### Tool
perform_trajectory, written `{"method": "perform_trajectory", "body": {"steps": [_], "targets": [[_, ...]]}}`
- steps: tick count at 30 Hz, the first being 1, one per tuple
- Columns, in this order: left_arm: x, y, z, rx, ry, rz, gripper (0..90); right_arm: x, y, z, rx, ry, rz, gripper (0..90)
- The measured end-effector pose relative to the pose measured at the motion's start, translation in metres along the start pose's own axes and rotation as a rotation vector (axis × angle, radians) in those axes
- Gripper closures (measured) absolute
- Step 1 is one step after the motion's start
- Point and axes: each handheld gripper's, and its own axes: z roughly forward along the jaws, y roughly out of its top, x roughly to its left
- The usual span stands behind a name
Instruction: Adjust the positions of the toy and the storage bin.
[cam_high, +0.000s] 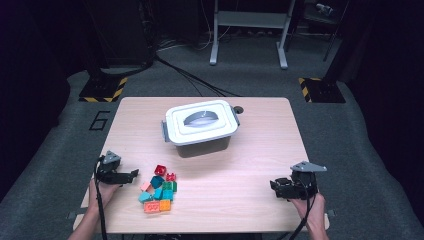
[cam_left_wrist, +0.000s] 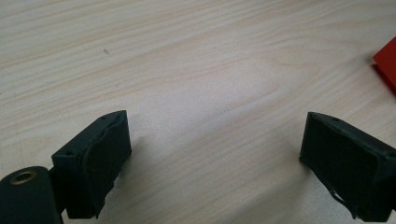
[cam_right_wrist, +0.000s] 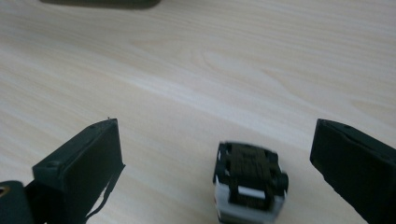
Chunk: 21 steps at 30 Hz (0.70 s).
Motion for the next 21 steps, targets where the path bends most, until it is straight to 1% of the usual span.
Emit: {"method": "perform_trajectory", "body": {"steps": [2, 3, 5, 7, 10, 11, 12, 14, 15, 16, 17, 19, 20, 21], "targets": [[0.0, -0.001, 0.0, -0.002, -0.005, 0.004, 8.1, 0.002, 0.013, 0.005, 0.001, 0.014, 0.0, 1.4], [0.0, -0.001, -0.001, 0.001, -0.01, 0.009, 8.2, 0.003, 0.017, 0.007, 0.001, 0.014, 0.0, 1.4], [0.0, -0.002, -0.002, 0.0, -0.006, 0.002, 8.8, 0.005, 0.026, 0.014, -0.004, 0.024, -0.003, 1.3], [-0.001, -0.002, -0.002, 0.002, -0.002, 0.002, 9.0, 0.009, 0.035, 0.019, 0.005, 0.024, -0.008, 1.3], [-0.003, -0.002, -0.001, -0.006, 0.013, 0.0, 9.0, 0.015, 0.048, 0.028, 0.008, 0.042, -0.01, 1.3], [-0.003, -0.002, -0.001, -0.011, 0.011, 0.002, 9.0, 0.017, 0.052, 0.031, 0.011, 0.048, -0.017, 1.2], [-0.003, -0.001, -0.001, 0.0, 0.001, 0.007, 9.0, 0.018, 0.056, 0.034, 0.014, 0.052, -0.016, 1.2], [-0.004, -0.001, 0.0, -0.005, -0.004, 0.011, 9.0, 0.021, 0.064, 0.039, 0.02, 0.058, -0.02, 1.1], [-0.004, -0.001, 0.001, -0.013, -0.006, 0.014, 9.0, 0.023, 0.069, 0.042, 0.021, 0.059, -0.01, 1.1], [-0.004, 0.0, 0.001, -0.009, -0.008, 0.015, 8.9, 0.023, 0.073, 0.044, 0.015, 0.061, -0.024, 1.0], [-0.004, 0.0, 0.001, -0.01, -0.008, 0.017, 8.9, 0.024, 0.078, 0.046, 0.01, 0.064, -0.018, 1.0], [-0.004, 0.0, 0.001, -0.01, -0.008, 0.018, 8.9, 0.025, 0.087, 0.049, 0.007, 0.073, -0.022, 0.8], [-0.004, 0.0, 0.001, -0.005, -0.012, 0.017, 8.9, 0.026, 0.091, 0.05, 0.003, 0.075, -0.025, 1.0], [-0.004, 0.0, 0.001, -0.011, -0.007, 0.017, 8.9, 0.027, 0.096, 0.051, -0.001, 0.071, -0.022, 0.9]]}}
